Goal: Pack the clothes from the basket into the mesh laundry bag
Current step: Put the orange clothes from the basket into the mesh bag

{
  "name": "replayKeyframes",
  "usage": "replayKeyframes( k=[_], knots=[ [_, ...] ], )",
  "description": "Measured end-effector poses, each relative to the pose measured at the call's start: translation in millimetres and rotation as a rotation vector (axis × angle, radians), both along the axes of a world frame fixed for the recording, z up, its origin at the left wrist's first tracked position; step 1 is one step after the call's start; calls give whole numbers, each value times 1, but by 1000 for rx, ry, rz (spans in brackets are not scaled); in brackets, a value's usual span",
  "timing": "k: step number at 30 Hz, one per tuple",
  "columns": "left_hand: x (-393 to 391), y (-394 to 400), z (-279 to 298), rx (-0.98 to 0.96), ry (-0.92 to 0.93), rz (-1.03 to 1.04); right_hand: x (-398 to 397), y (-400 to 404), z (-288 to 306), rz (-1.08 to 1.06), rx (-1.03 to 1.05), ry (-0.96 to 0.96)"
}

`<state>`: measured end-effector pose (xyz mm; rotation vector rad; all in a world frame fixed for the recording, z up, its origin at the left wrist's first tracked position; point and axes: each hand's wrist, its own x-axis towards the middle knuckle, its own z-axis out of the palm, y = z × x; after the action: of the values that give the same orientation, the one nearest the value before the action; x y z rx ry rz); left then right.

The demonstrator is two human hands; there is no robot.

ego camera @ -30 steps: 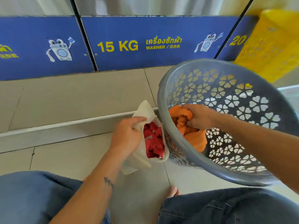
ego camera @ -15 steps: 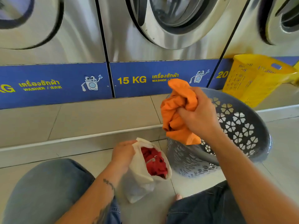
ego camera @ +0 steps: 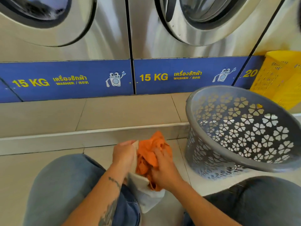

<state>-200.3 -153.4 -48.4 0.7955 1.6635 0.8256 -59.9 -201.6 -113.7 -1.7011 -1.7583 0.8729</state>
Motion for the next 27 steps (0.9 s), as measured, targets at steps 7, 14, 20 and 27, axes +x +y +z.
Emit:
replayKeyframes(
  k=[7,14,20,27],
  knots=[
    [1,-3,-3,12,45,-47,-5,15,-33,343,-357,-480],
    [4,-3,-13,23,107,-111,-3,35,-27,380,-571,-425],
    [4,4,-18,27,118,-79,37,47,-4,-9,-358,-2],
    [4,3,-24,40,147,-135,43,49,-40,-135,-403,105]
  ],
)
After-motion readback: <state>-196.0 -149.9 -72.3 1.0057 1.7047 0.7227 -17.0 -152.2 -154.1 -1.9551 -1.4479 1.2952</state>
